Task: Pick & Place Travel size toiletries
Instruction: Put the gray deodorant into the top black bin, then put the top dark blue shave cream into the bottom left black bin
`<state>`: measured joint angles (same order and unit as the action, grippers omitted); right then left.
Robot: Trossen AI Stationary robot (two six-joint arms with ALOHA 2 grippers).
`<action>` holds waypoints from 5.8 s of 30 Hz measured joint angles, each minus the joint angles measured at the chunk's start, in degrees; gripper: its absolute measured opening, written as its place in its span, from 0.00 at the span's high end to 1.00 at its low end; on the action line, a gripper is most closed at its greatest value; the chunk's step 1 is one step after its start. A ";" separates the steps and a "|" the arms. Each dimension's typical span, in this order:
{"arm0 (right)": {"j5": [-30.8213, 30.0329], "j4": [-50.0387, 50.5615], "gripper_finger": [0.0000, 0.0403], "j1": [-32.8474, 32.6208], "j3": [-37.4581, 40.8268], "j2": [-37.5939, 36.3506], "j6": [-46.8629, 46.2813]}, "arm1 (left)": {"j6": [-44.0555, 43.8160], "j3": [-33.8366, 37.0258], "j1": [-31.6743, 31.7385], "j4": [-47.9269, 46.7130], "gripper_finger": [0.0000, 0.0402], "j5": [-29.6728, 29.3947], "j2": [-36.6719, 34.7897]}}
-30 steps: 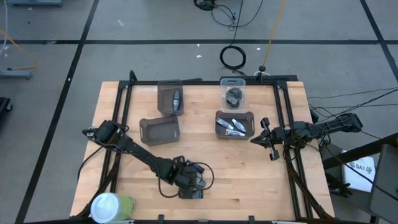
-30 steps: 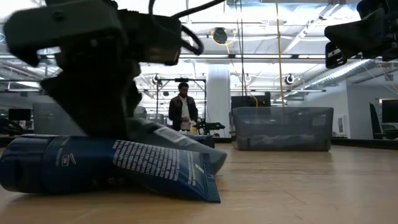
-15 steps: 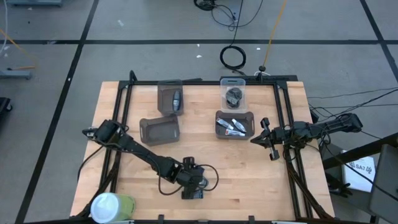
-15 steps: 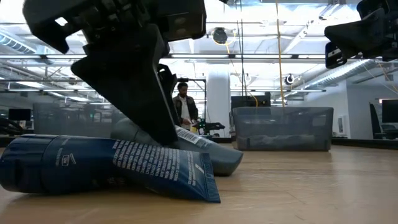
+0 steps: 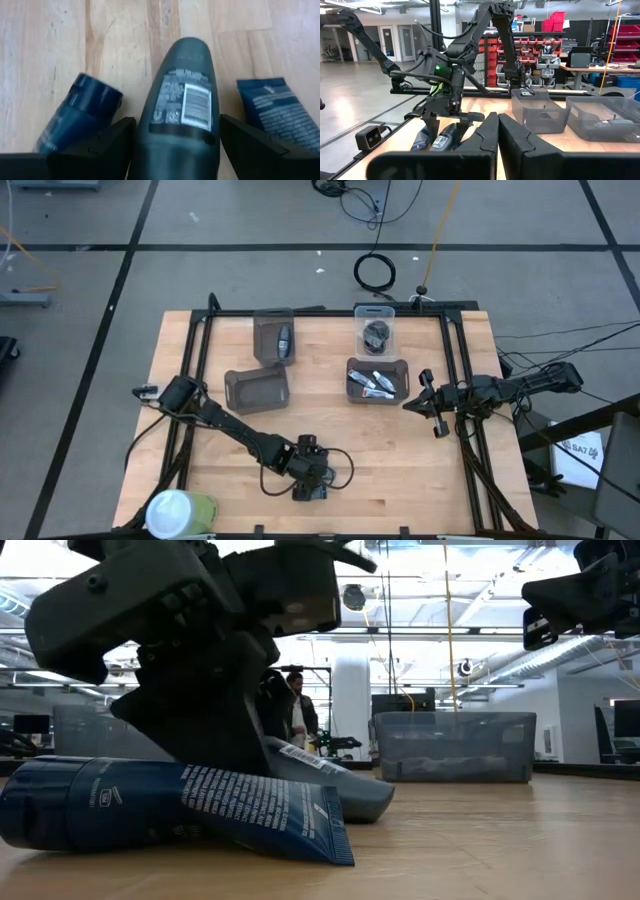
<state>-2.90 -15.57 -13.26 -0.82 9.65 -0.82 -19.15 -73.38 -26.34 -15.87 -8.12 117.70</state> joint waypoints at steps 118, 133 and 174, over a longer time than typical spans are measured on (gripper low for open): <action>0.00 0.00 1.00 -0.02 0.02 0.11 -0.02 | -17.21 29.45 44.89 12.18 0.50 -31.10 -45.90; 0.00 0.00 1.00 -0.02 0.00 0.11 -0.02 | -26.19 29.03 52.95 13.49 0.50 -25.07 -28.91; 0.00 0.00 1.00 -0.01 0.01 0.11 -0.01 | -2.96 29.05 45.99 30.92 0.33 5.34 -36.13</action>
<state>-2.90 -15.57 -13.27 -0.81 9.77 -0.83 -22.11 -44.34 19.65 15.06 -2.78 81.57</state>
